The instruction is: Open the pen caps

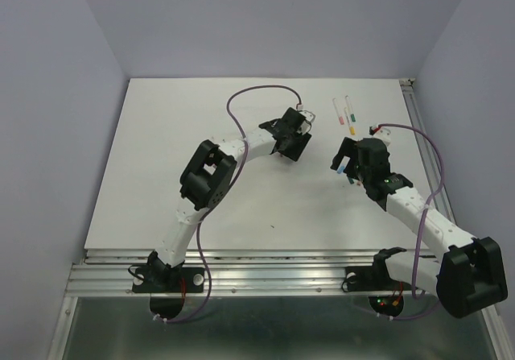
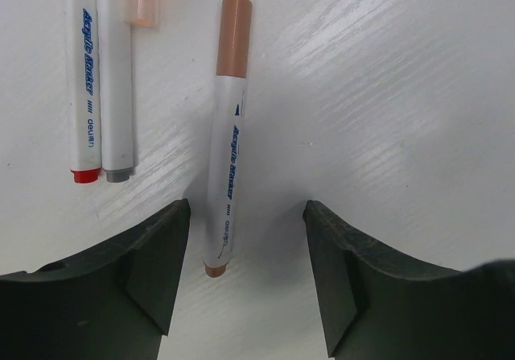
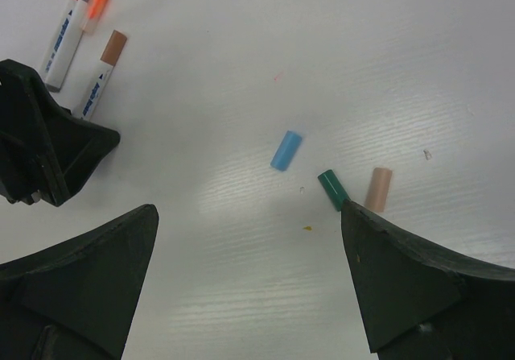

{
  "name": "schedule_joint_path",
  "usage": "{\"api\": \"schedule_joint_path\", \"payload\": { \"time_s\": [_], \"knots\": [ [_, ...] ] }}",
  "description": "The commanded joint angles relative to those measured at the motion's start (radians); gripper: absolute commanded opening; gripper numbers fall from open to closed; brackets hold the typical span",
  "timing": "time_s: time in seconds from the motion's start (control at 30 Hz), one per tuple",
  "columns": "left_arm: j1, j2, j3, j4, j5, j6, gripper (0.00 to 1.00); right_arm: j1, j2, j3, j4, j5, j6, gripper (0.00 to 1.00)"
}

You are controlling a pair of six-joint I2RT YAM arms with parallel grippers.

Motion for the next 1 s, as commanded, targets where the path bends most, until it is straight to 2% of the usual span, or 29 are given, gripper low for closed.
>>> {"api": "schedule_joint_path", "payload": {
  "time_s": [0.0, 0.47, 0.53, 0.67, 0.73, 0.83, 0.87, 0.9, 0.97],
  "knots": [
    [-0.014, -0.026, -0.022, -0.044, 0.026, -0.006, 0.69, 0.003, 0.001, 0.003, 0.019, 0.019, -0.004, 1.0],
    [-0.012, 0.127, 0.176, -0.104, 0.005, 0.02, 0.67, 0.003, 0.003, 0.006, 0.011, 0.029, -0.004, 1.0],
    [-0.012, 0.138, 0.182, -0.111, 0.002, 0.02, 0.62, 0.003, 0.001, 0.006, 0.011, 0.032, -0.004, 1.0],
    [-0.012, 0.143, 0.147, -0.111, 0.005, 0.015, 0.45, 0.003, 0.001, 0.006, 0.011, 0.036, -0.004, 1.0],
    [-0.012, 0.134, 0.102, -0.089, 0.019, 0.007, 0.41, 0.003, 0.001, 0.006, 0.012, 0.036, -0.004, 1.0],
    [-0.012, 0.12, 0.053, -0.065, 0.028, -0.005, 0.26, 0.001, 0.001, 0.006, 0.011, 0.038, -0.004, 1.0],
    [-0.014, 0.112, 0.035, -0.065, 0.026, -0.008, 0.09, 0.003, 0.0, 0.006, 0.012, 0.036, -0.004, 1.0],
    [-0.014, 0.108, 0.024, -0.049, 0.026, -0.01, 0.0, 0.001, 0.001, 0.006, 0.012, 0.036, -0.004, 1.0],
    [-0.014, 0.082, -0.01, -0.019, 0.026, -0.014, 0.0, 0.003, 0.0, 0.006, 0.012, 0.036, -0.003, 1.0]
  ]
}}
